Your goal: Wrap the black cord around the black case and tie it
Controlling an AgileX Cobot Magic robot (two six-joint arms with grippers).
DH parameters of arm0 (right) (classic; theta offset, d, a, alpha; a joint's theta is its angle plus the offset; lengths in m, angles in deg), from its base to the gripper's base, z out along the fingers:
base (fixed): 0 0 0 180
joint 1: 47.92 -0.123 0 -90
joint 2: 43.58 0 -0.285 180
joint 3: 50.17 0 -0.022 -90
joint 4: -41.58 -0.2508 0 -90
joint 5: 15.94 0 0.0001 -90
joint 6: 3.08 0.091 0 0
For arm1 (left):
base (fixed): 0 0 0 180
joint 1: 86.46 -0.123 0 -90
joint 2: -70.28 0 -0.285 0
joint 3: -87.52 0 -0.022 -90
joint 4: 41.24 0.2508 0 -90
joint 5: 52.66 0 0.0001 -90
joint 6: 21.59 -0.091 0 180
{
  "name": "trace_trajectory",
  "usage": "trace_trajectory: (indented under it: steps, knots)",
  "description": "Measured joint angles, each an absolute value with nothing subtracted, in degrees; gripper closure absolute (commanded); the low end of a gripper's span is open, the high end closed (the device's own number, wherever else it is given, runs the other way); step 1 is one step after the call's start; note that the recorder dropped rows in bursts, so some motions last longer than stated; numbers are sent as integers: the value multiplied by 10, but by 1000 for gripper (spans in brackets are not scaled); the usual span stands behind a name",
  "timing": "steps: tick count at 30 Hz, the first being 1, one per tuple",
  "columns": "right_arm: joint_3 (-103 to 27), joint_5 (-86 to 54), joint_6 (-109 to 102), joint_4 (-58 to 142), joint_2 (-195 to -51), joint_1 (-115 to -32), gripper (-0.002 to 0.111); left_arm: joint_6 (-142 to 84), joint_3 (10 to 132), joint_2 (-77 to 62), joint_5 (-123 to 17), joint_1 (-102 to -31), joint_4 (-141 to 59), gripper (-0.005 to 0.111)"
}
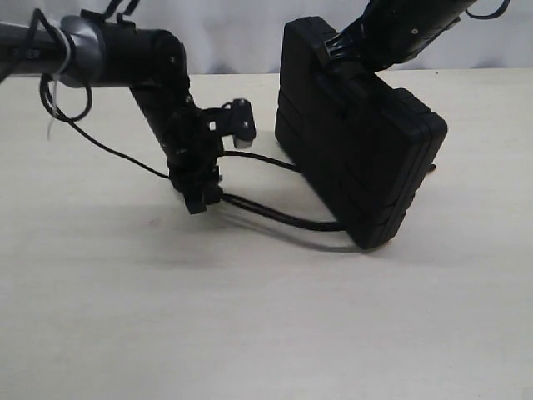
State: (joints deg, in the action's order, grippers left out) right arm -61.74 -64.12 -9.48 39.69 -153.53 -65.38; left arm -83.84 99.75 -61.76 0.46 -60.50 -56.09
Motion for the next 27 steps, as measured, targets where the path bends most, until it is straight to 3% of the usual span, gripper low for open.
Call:
trace_trajectory:
  steps: [18,27]
  knots:
    - [-617,-641,-95,397,-1535,-654,104,-874,997,-531,44,-746,-820,107]
    - [-617,-641,-95,397,-1535,-654,104,-875,997,-501,49,-764,-842,107]
